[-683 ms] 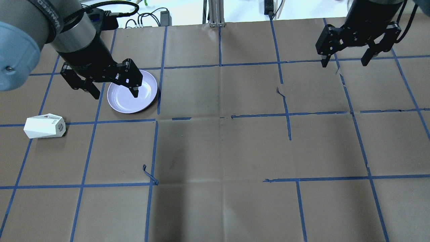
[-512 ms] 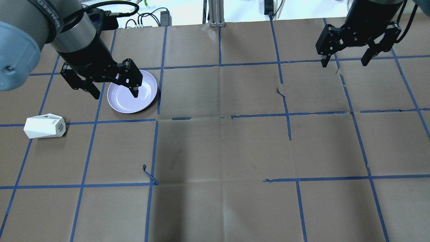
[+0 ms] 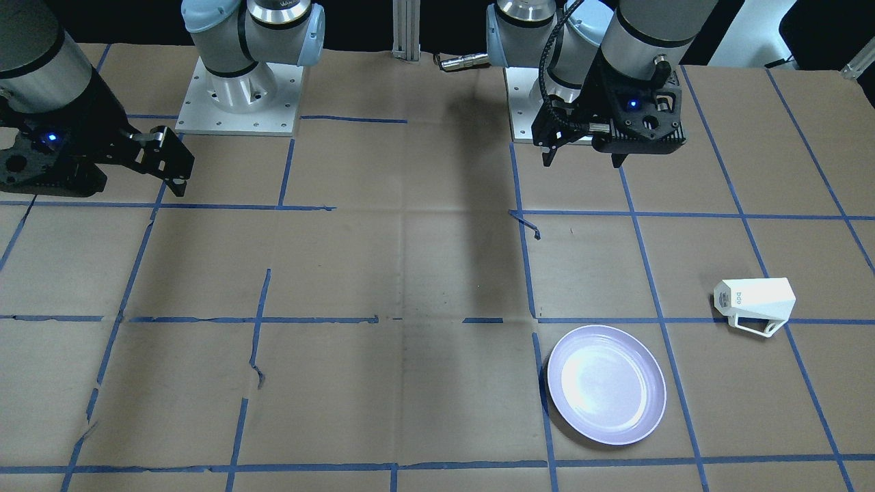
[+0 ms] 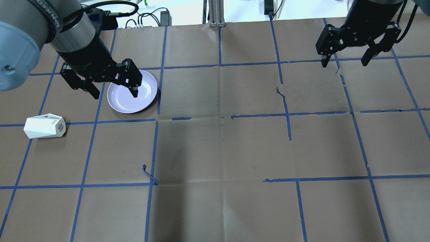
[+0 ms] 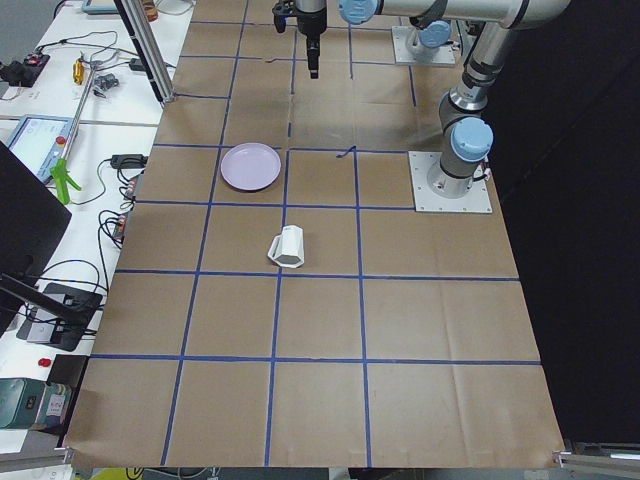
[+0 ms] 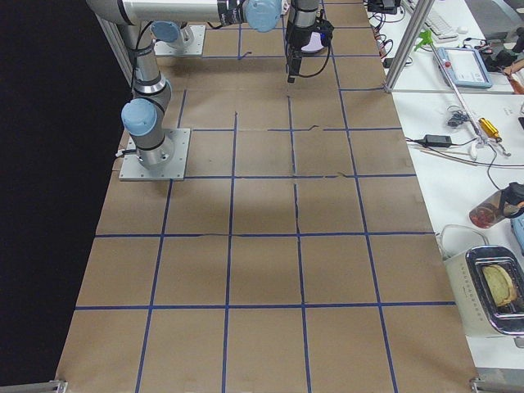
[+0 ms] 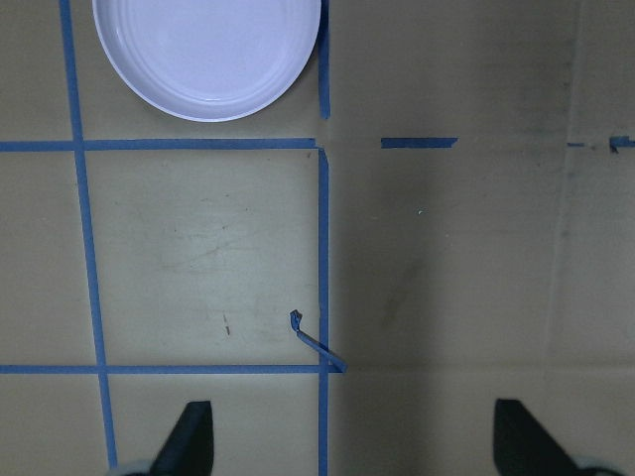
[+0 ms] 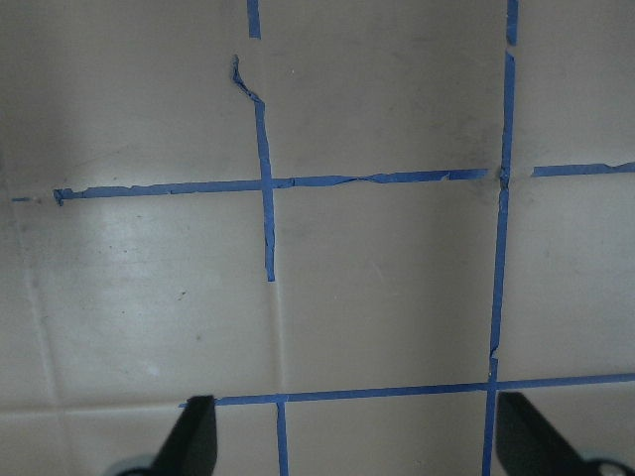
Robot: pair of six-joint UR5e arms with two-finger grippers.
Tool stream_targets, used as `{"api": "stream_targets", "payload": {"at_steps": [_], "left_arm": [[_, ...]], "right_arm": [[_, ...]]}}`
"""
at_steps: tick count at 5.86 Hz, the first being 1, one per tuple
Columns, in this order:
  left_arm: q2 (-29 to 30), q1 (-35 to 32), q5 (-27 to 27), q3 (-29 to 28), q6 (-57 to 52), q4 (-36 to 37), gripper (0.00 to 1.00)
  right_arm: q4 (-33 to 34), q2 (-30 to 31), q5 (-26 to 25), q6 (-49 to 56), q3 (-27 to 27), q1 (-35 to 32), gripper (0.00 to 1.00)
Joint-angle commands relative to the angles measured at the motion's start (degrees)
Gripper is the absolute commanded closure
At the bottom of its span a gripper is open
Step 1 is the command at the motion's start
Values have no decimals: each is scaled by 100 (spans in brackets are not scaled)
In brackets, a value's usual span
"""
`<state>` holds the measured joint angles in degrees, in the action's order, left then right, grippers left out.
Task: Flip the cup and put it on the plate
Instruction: 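Move the left gripper from above the plate toward the white cup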
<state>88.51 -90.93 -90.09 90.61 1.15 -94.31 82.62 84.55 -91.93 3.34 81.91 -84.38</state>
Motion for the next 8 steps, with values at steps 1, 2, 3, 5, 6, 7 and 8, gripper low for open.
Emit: {"api": "stream_targets", "payload": {"at_steps": [1,2,3,5,6,7,8], "left_arm": [[9,75,-44,0,-270,9,1],[-35,371,-53,-17,-865,235,1],[-53,1001,34,9,-1358,211,1],[122,2861,175,-157,-3986,254,1],[306,3723,184,-184,-5104,316,1],[595,4367,202,-219,-5994,673,1],[902,4826,376,-333,-6647,894,1]], "right_arm": [[0,0,0,0,0,0,0],[0,0,0,0,0,0,0],[0,0,0,0,0,0,0],[-9,0,0,0,0,0,0],[0,0,0,0,0,0,0],[0,0,0,0,0,-9,0],[-9,0,0,0,0,0,0]]}}
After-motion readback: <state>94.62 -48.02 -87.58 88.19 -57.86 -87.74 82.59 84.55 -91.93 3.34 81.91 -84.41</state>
